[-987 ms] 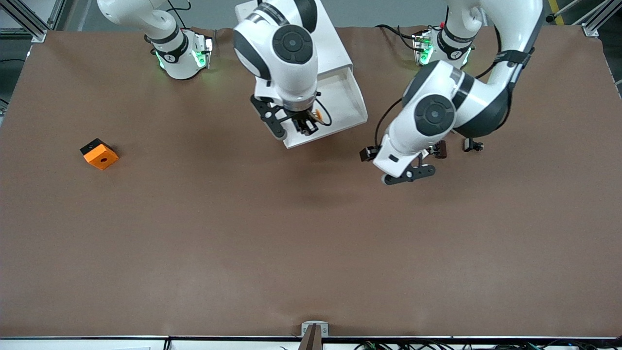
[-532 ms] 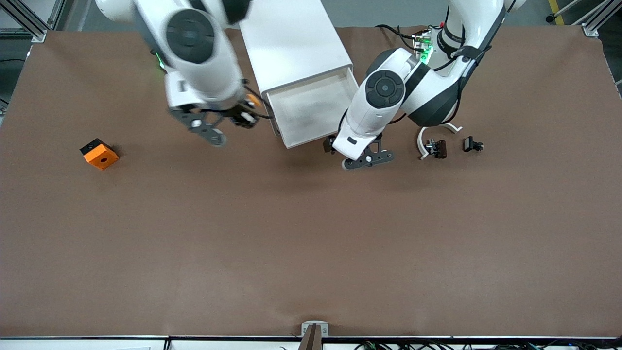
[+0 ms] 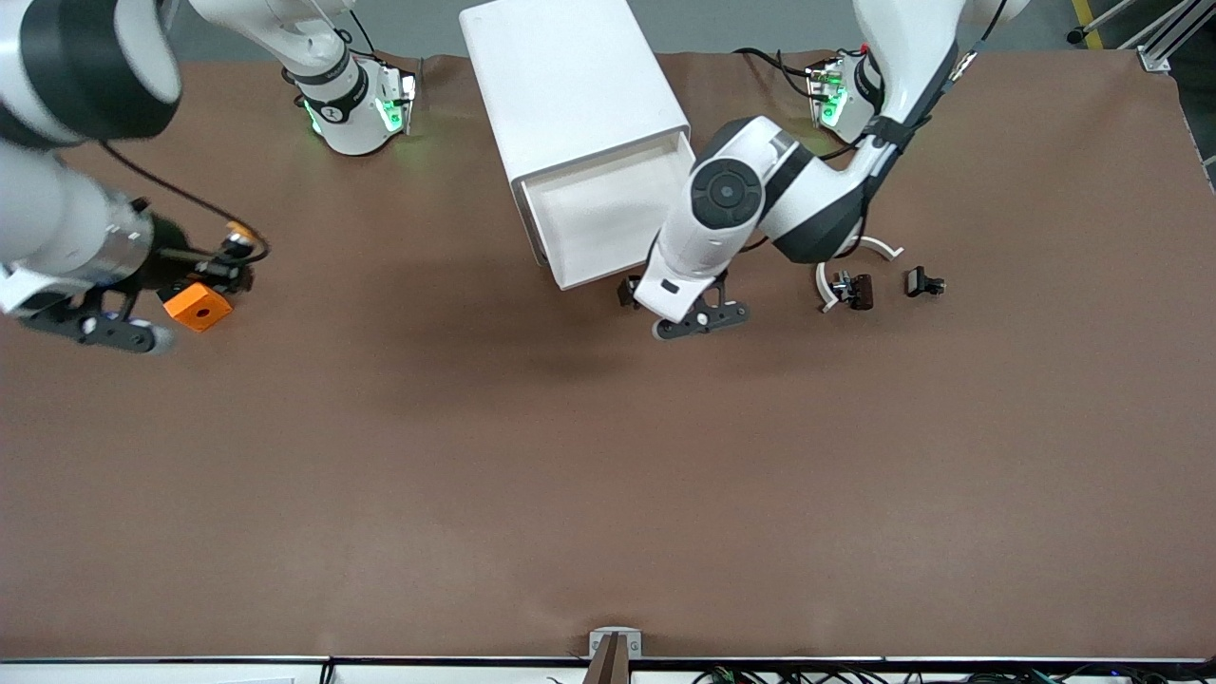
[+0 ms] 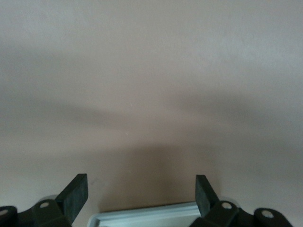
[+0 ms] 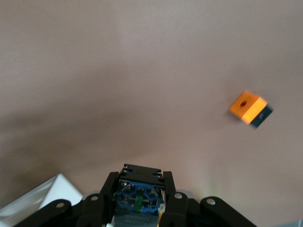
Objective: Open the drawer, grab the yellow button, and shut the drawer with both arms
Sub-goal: 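Push the drawer shut with the left gripper while the right gripper carries the button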
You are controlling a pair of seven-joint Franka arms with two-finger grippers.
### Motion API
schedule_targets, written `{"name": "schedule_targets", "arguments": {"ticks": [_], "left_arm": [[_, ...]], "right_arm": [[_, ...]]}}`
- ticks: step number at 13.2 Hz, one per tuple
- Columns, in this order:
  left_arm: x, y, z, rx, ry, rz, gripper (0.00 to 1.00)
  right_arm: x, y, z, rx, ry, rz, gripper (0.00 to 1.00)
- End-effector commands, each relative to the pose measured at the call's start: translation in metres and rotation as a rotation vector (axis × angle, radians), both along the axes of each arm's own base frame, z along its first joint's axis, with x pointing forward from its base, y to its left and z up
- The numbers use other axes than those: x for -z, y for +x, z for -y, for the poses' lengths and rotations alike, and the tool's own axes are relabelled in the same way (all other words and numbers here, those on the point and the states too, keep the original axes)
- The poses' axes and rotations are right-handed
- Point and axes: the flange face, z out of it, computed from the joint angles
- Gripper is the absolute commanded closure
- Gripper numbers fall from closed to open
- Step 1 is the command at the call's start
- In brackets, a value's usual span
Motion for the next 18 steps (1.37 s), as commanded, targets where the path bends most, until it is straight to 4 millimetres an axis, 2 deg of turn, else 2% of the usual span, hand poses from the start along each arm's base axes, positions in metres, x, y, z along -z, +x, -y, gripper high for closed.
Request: {"name": "schedule_targets", "arguments": {"ticks": [1,3,5,7,9,13,16,18], "left_arm": [[0.0,-0.022,0.02,-0.022,0.027,-0.007,0.0],[-0.002,-0.046,0.038,-0.072,0.058,-0.033,0.0],[-0.004,-0.072,0.054,-0.098,0.095,-0.067,0.0],[-0.005,-0.098,0.072,-0.094,0.104,-0.096,0.0],[-0.008,-0.121,0.088,-0.131,0.102,-0.123,0.0],[0.002,-0.145,0.102,-0.149,0.088,-0.222,0.0],[0.009,-0.154,0.11,-0.181,0.094,-0.26,0.0],[0.004,-0.151,0.108,-0.208,0.092,-0.258,0.0]], "right_arm": [[0.057,0.006,0.052,-0.082,0.01,0.034,0.75],[0.105,0.012,0.1,-0.174,0.035,0.121,0.75],[0.156,0.02,0.136,-0.204,0.04,0.17,0.75],[0.201,0.027,0.156,-0.19,0.034,0.152,0.75],[0.236,0.033,0.171,-0.221,-0.004,0.151,0.74],[0.29,0.028,0.176,-0.249,0.009,0.12,0.74],[0.329,0.018,0.172,-0.262,0.009,0.176,0.72],[0.346,0.016,0.177,-0.282,0.009,0.208,0.71]]}}
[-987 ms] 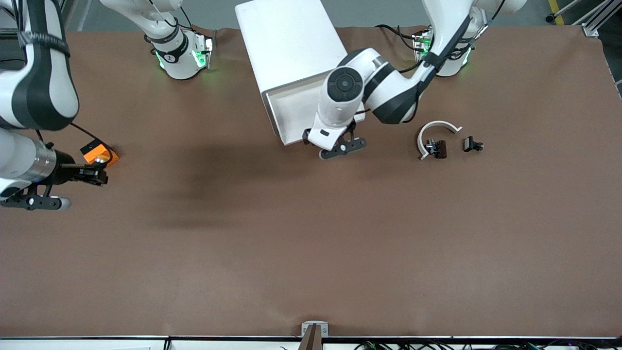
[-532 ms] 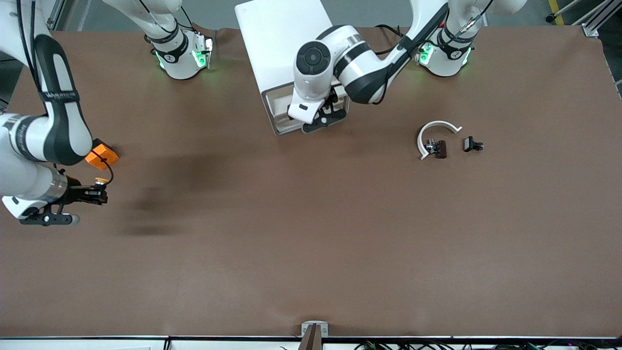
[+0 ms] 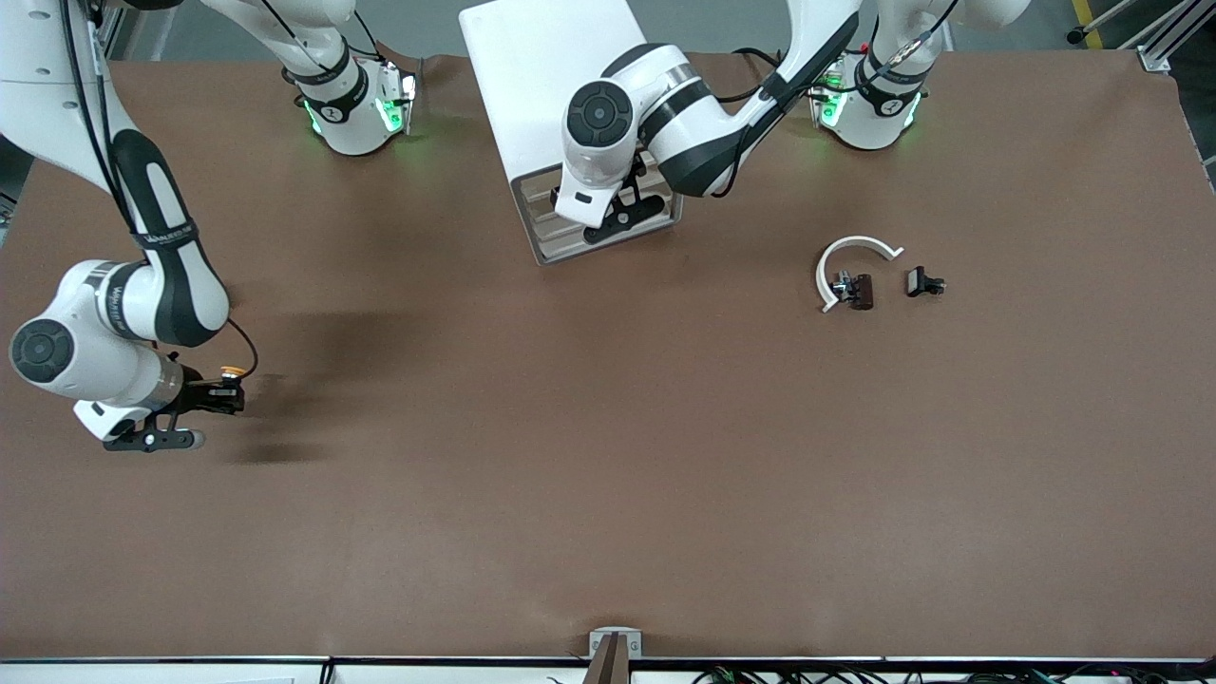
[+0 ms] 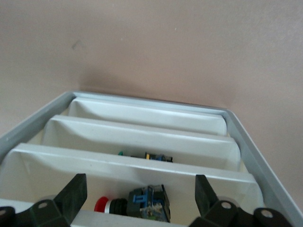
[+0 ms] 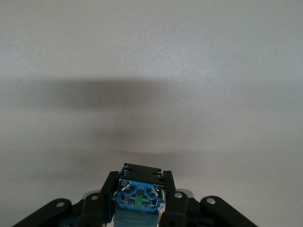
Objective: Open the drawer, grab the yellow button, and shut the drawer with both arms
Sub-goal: 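Push the drawer shut with the left gripper while the right gripper carries the button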
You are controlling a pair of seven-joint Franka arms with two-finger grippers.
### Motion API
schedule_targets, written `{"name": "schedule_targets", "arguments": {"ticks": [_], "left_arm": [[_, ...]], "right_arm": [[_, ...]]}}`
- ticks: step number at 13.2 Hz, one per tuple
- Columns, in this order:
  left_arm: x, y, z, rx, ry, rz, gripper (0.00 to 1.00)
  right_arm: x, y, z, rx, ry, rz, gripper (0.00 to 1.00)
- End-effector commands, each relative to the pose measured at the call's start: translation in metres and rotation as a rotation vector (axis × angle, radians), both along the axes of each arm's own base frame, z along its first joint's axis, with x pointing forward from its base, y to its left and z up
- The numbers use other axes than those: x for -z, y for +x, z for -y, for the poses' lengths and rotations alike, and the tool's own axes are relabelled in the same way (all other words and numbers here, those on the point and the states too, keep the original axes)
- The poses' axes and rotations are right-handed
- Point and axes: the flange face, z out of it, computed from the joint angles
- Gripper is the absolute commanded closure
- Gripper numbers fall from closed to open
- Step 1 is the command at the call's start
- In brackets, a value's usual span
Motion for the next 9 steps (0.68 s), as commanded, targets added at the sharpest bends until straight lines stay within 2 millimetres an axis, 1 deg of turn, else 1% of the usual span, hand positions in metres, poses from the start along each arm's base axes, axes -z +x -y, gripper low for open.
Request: {"name": "schedule_targets", "arguments": {"ticks": [1,2,3,4,5,6,7,8,9], "left_arm": [[-0.01,-0.005,0.006,-0.052,-0.006,-0.02,0.0],[-0.013,0.001,0.003,-0.058,-0.009,-0.012,0.0],[-0.016,0.012,-0.003,-0.065,-0.009,0.005,0.0],[-0.023,0.038,-0.017,-0.094,-0.012,0.04,0.0],[-0.028,0.065,-0.034,-0.113,-0.001,0.087,0.0],[-0.035,0.091,-0.05,-0.129,0.012,0.141,0.0],[-0.04,0.116,-0.069,-0.129,0.042,0.213,0.0],[-0.042,0.137,-0.089,-0.134,0.078,0.272,0.0],[-0.046,0.162,-0.118,-0.164,0.105,0.31,0.0]], "right_arm": [[0.018,-0.008,0.016,-0.052,0.001,0.016,0.71],[0.025,-0.011,0.023,-0.057,0.004,0.006,0.71],[0.03,-0.011,0.025,-0.056,0.005,0.008,0.71],[0.035,-0.012,0.024,-0.056,0.006,0.008,0.71],[0.036,-0.012,0.026,-0.053,0.007,0.006,0.7],[0.036,-0.012,0.026,-0.053,0.007,0.006,0.68],[0.036,-0.012,0.026,-0.053,0.007,0.006,0.65],[0.036,-0.012,0.026,-0.053,0.007,0.006,0.57],[0.036,-0.012,0.026,-0.053,0.007,0.006,0.51]]}}
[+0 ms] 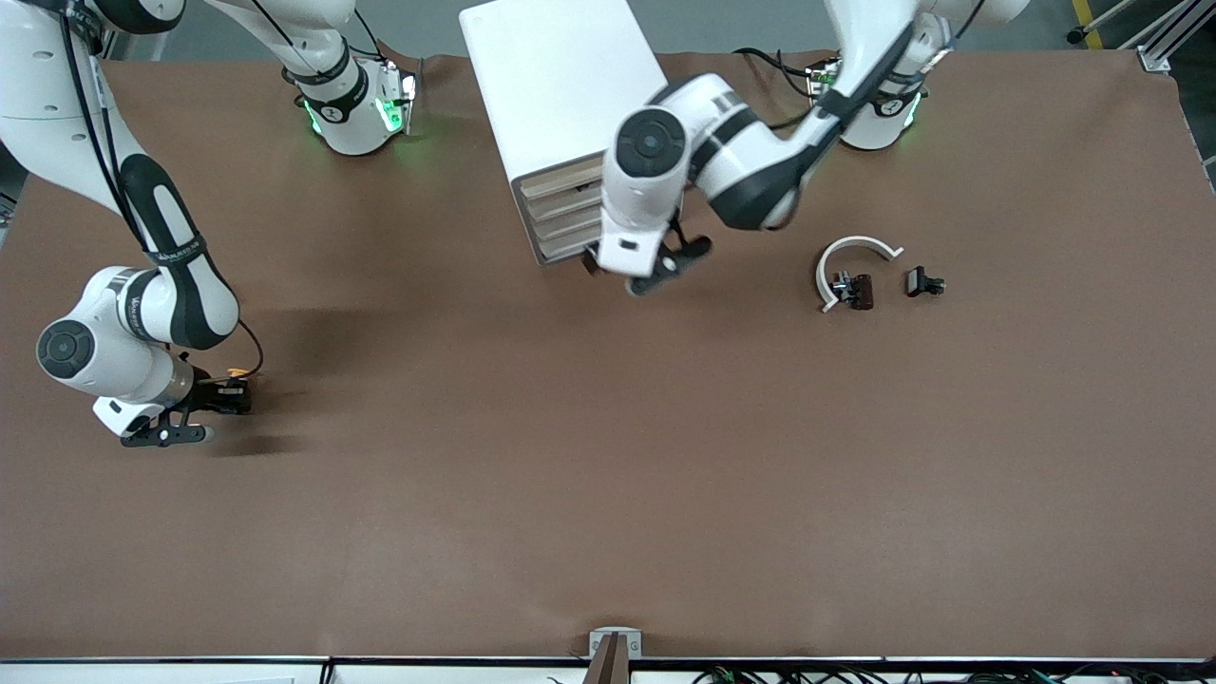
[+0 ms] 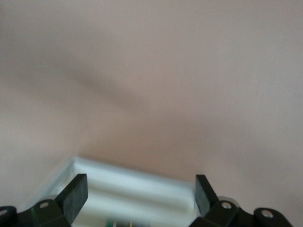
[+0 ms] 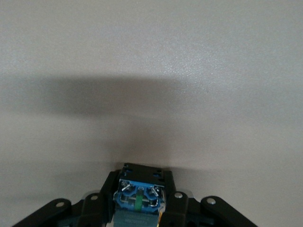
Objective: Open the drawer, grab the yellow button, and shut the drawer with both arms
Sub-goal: 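Set the button on the table with the right gripper while the left gripper withdraws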
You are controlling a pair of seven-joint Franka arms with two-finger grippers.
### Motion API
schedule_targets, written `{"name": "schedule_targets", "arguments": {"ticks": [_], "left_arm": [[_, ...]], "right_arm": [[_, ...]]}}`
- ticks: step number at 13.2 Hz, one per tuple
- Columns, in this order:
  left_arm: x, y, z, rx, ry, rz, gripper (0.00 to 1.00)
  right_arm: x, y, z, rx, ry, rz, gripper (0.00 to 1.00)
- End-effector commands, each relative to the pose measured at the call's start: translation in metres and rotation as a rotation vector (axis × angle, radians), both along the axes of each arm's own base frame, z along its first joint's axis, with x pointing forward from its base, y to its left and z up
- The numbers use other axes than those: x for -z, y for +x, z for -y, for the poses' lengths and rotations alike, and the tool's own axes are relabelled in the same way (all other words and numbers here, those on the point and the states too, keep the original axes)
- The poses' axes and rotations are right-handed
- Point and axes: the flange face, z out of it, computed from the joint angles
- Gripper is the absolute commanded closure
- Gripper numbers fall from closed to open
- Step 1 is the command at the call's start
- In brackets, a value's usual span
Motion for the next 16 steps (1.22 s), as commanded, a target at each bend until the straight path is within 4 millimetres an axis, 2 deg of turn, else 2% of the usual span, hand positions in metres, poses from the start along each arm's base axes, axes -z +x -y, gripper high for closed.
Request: {"name": "schedule_targets", "arguments": {"ticks": [1,2,3,5,7,9,11,13,15,16], "left_arm": [[-0.018,0.052,-0.063,-0.07,0.055,0.089,0.0],[-0.023,0.07,-0.089,-0.116,0.058,0.098,0.0],[-0.025,0.084,-0.111,-0.156,0.06,0.102,0.0],[-0.033,0.116,-0.164,-0.182,0.074,0.127,0.0],[-0.047,0.139,-0.213,-0.131,0.092,0.108,0.0],[-0.062,0.152,-0.253,-0.064,0.11,0.072,0.0],[-0.08,0.168,-0.303,0.001,0.106,0.069,0.0],[-0.099,0.178,-0.345,0.08,0.097,0.078,0.0],[-0.117,0.177,-0.378,0.215,0.092,0.075,0.0],[-0.133,0.172,-0.396,0.256,0.091,0.079,0.0]], "right_arm": [[-0.002,0.0,0.002,-0.017,-0.004,0.009,0.26],[-0.002,-0.001,0.003,-0.014,-0.004,0.008,0.11],[-0.004,0.0,0.004,-0.012,-0.004,0.011,0.0],[-0.01,0.002,0.003,-0.012,-0.006,0.02,0.0],[-0.02,0.004,0.001,-0.004,-0.009,0.026,0.0],[-0.038,0.005,0.0,0.004,-0.01,0.034,0.0],[-0.056,0.004,-0.001,0.03,-0.011,0.026,0.0],[-0.081,0.002,-0.011,0.115,-0.014,-0.004,0.0],[-0.118,-0.003,-0.03,0.153,-0.02,-0.032,0.0],[-0.14,-0.007,-0.037,0.164,-0.022,-0.046,0.0]]}}
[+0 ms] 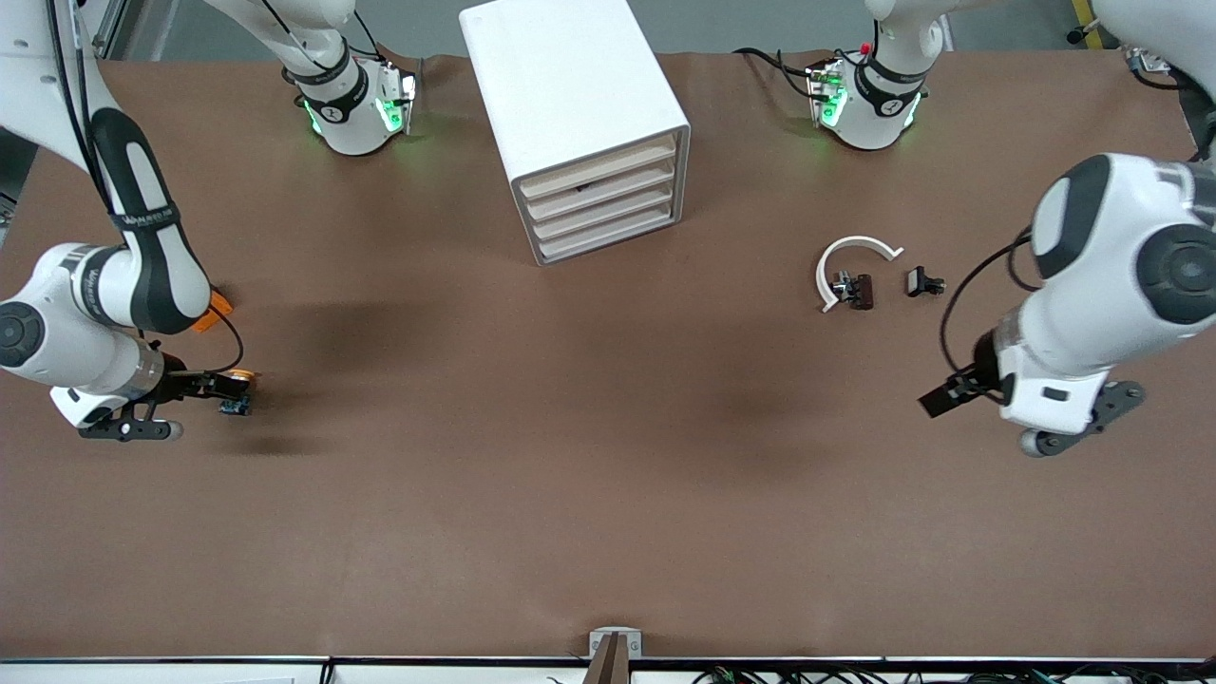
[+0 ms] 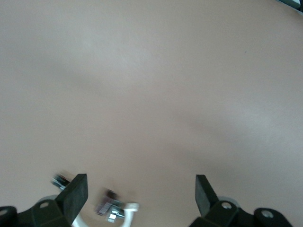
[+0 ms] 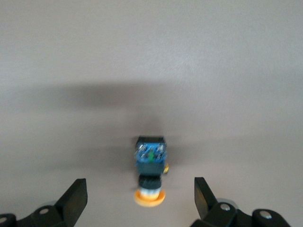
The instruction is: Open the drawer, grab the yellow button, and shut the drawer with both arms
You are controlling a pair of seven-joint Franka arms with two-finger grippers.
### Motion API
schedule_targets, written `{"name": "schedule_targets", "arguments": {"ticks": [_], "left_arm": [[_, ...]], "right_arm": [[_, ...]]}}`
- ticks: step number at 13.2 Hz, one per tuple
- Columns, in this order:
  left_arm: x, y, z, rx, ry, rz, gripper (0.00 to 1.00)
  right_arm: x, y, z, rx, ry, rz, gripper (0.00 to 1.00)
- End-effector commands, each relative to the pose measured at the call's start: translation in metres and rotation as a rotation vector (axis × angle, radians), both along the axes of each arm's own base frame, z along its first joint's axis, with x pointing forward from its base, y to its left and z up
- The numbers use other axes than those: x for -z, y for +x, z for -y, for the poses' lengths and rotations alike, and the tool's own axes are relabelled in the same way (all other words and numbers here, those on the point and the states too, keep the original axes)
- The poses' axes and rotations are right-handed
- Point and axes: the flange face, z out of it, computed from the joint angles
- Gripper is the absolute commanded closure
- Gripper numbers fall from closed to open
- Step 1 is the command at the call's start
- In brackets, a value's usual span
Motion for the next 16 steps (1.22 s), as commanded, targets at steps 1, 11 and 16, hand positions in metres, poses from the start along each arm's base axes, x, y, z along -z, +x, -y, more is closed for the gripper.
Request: {"name": "schedule_targets", "arguments": {"ticks": [1,11,16], "left_arm": [[-0.039,-0.015,-0.03,0.122,0.013,-0.009,0.0],[-0.155,-0.104,-0.044,0.283,0.007,-0.037,0.0],[-0.172,-0.153,-0.057,0.339,-0.019,-0.027,0.0]], "right_arm": [[-0.064,-0.015,-0.028,0.043,-0.005,-0.018,0.0],[-0.23,-0.061,-0.07,0.031,0.013,0.057,0.0],[-0.265,-0.062,-0.07,0.032,0.01,0.077,0.0]]}}
